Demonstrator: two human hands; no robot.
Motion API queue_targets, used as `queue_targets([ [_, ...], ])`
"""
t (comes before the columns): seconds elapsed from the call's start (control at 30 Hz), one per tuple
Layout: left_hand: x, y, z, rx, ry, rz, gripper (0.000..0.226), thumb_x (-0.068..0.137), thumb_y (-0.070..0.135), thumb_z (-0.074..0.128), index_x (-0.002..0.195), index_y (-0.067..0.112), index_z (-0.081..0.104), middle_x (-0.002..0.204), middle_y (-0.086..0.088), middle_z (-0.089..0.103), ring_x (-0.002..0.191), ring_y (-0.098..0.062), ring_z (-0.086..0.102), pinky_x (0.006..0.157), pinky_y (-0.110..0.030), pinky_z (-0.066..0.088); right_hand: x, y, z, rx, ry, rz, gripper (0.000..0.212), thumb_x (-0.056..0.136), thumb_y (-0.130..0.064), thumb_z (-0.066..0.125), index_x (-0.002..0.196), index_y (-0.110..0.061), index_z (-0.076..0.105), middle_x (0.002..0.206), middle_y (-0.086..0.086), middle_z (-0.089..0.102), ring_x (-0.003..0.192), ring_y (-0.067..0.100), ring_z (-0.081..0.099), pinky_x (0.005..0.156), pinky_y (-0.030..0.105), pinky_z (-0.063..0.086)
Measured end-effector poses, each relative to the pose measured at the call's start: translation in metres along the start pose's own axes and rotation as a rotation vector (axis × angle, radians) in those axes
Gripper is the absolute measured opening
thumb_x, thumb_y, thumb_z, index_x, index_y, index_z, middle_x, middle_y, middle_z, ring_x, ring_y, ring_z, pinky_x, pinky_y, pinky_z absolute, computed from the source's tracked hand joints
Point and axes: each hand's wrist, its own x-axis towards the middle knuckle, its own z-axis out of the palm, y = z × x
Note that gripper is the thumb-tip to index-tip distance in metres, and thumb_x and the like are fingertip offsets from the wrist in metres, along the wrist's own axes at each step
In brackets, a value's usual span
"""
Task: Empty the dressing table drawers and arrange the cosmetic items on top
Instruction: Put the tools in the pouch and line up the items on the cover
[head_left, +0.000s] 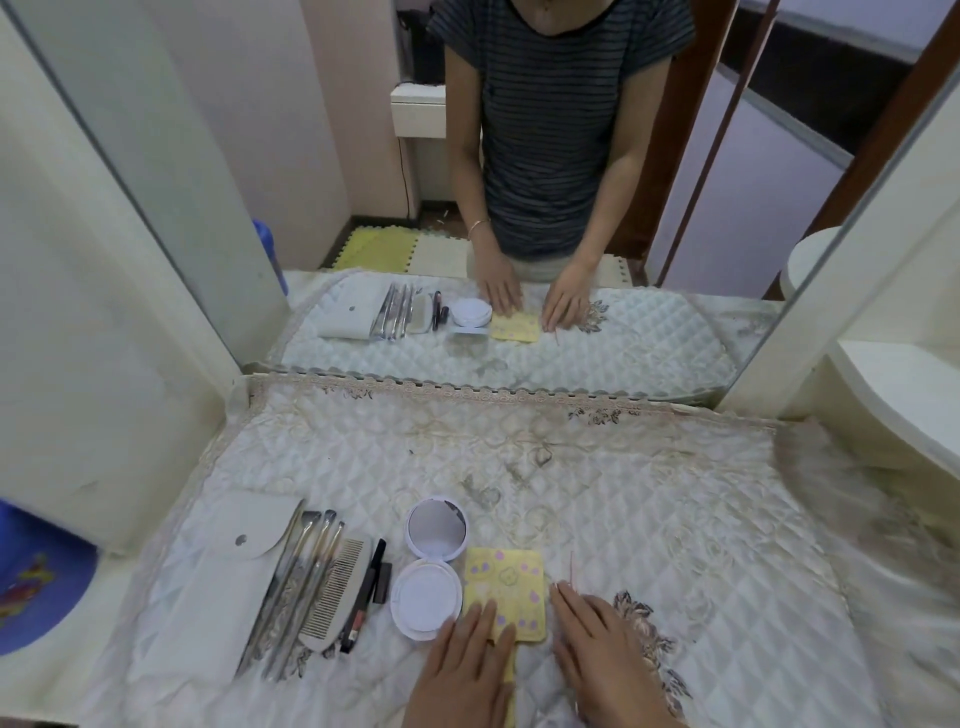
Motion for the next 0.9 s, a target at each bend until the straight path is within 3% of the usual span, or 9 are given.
queue_targets([
  [0.1,0.001,0.0,-0.001,0.065,0.076,-0.014,0.04,0.093,0.028,0.018,0.115,0.026,0.052,0.151,-0.001,0.027,0.145,-0.019,0.008,0.115,-0.034,0.01,0.0,0.0,0.007,0.025,0.047,-0.065,0.054,0.094,-0.041,-0.001,0.122,-0.025,0.042,0.149,-0.009,0.019,0.091,0.014,0.042,0.081,0.024,0.045],
  [0.2,-0.001,-0.001,-0.002,0.1,0.104,-0.027,0.041,0.096,0.023,0.015,0.116,0.026,0.05,0.156,-0.004,0.01,0.146,-0.017,0.002,0.114,-0.032,0.011,0.001,0.003,0.012,0.022,0.098,-0.144,0.055,0.093,-0.039,0.0,0.145,-0.027,0.013,0.155,-0.01,-0.015,0.091,0.015,0.042,0.088,0.026,0.032],
  [0.37,-0.009,0.002,-0.014,0.084,0.038,-0.117,0.043,0.095,0.04,0.017,0.121,0.028,0.049,0.146,0.003,0.029,0.144,-0.013,0.006,0.111,-0.027,0.012,0.005,0.009,0.013,0.025,0.115,-0.128,0.054,0.094,-0.038,0.003,0.119,-0.016,0.046,0.155,-0.015,-0.013,0.097,0.013,0.044,0.11,0.012,0.007],
  [0.43,-0.015,0.004,-0.014,0.135,0.012,-0.076,0.04,0.09,0.046,0.029,0.12,0.029,0.05,0.138,0.005,0.044,0.145,-0.014,0.005,0.112,-0.028,0.01,0.006,0.01,0.015,0.017,0.106,-0.128,0.056,0.094,-0.04,0.0,0.119,-0.017,0.045,0.156,-0.017,-0.004,0.095,0.012,0.043,0.107,0.014,0.022],
  [0.5,-0.019,0.008,-0.01,0.179,-0.022,-0.054,0.038,0.088,0.045,0.033,0.119,0.03,0.05,0.14,0.006,0.043,0.145,-0.014,-0.002,0.114,-0.029,0.007,0.007,0.012,0.015,0.034,0.129,-0.112,0.057,0.094,-0.043,-0.002,0.117,-0.02,0.045,0.145,-0.017,0.025,0.089,0.012,0.041,0.08,0.016,0.049],
  [0.63,-0.02,0.016,-0.009,0.158,-0.041,-0.091,0.048,0.094,0.04,0.009,0.124,0.029,0.045,0.158,0.003,-0.007,0.145,-0.013,-0.007,0.115,-0.027,-0.001,0.003,0.008,0.005,0.064,0.035,-0.075,0.055,0.095,-0.042,-0.002,0.118,-0.025,0.044,0.128,-0.015,0.037,0.1,0.01,0.042,0.075,0.023,0.053],
  [0.73,-0.017,0.018,-0.012,0.159,-0.051,-0.103,0.039,0.094,0.036,0.023,0.124,0.027,0.044,0.158,0.001,-0.009,0.145,-0.013,-0.007,0.115,-0.026,-0.002,-0.001,0.01,0.007,0.072,0.0,-0.074,0.054,0.094,-0.045,0.001,0.132,-0.026,0.034,0.153,-0.017,0.01,0.139,0.0,0.013,0.11,0.026,0.017],
  [0.8,-0.016,0.018,-0.015,0.147,-0.084,-0.102,0.046,0.079,0.037,0.039,0.124,0.026,0.046,0.157,-0.001,0.005,0.145,-0.014,-0.008,0.115,-0.026,-0.002,-0.002,0.01,0.005,0.064,-0.022,-0.09,0.053,0.094,-0.044,0.002,0.136,-0.027,0.029,0.154,-0.018,-0.005,0.14,-0.005,-0.009,0.113,0.02,-0.006],
  [0.9,-0.017,0.02,-0.02,0.119,-0.084,-0.105,0.041,0.086,0.036,0.034,0.124,0.024,0.046,0.157,0.001,0.007,0.145,-0.015,-0.008,0.114,-0.026,0.001,-0.009,0.014,0.006,0.059,0.01,-0.145,0.053,0.094,-0.042,0.002,0.146,-0.028,0.003,0.154,-0.017,-0.014,0.141,-0.002,-0.01,0.115,0.021,-0.008],
])
